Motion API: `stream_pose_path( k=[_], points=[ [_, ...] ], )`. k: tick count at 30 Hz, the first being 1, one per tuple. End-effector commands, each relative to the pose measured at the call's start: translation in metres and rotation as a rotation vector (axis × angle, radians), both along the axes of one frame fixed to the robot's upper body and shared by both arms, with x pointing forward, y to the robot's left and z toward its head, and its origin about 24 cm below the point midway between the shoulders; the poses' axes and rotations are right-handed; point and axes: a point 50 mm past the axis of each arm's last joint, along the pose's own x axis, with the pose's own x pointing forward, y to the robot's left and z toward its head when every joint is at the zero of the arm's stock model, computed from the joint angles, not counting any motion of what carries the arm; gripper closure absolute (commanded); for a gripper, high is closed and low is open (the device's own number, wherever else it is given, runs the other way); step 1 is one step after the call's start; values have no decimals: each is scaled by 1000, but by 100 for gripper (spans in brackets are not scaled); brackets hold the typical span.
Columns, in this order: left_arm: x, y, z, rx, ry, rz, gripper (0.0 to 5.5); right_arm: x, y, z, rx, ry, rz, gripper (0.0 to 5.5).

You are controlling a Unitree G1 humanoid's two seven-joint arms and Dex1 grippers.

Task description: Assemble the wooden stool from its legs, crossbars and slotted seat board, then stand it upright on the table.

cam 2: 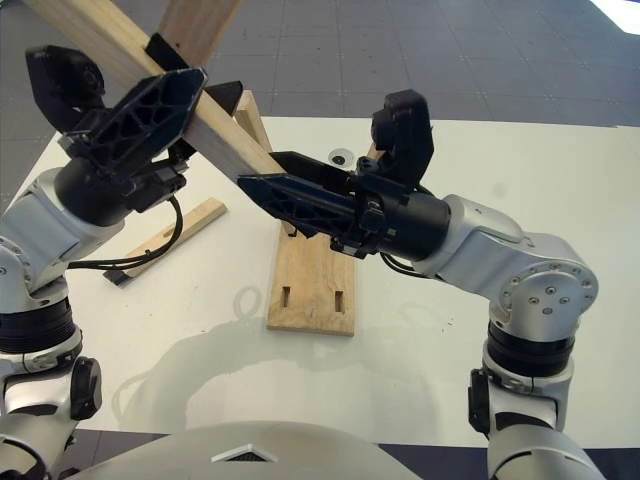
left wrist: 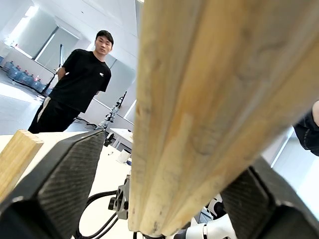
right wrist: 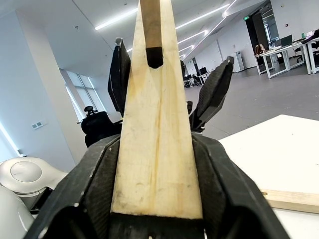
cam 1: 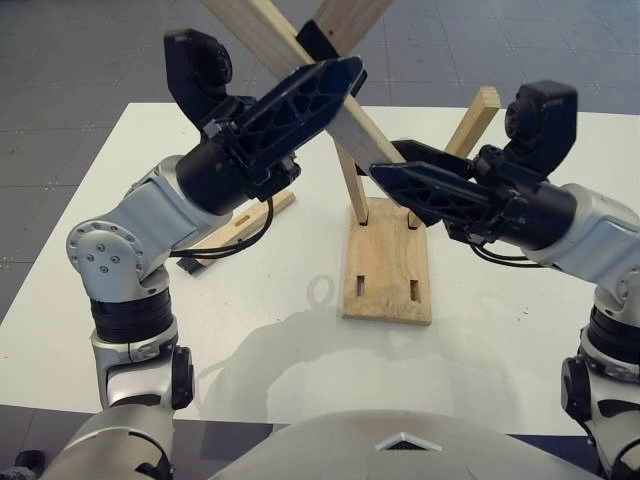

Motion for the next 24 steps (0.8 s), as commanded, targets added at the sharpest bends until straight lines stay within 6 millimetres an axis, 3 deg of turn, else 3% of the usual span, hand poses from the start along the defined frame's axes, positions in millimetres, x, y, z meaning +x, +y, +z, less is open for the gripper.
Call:
stream_pose_path(
  k=[1, 7, 14, 20, 24],
  points=[
    [-6, 4, -3, 37, -17, -40, 239, -2, 0, 3, 9, -2, 8, 349],
    [-4, 4, -3, 25, -17, -35, 328, -4, 0, 0, -11, 4, 15, 349],
    [-4, 4, -4, -3, -8, -18, 331, -6, 0, -3, -31, 12, 18, 349],
    [-1, 6, -9, 19, -8, 26, 340, -7, -2, -8, -108, 14, 23, 219],
    [8, 18, -9, 56, -41, 103, 340, -8, -19, -34, -287, 53, -17, 205]
  ],
)
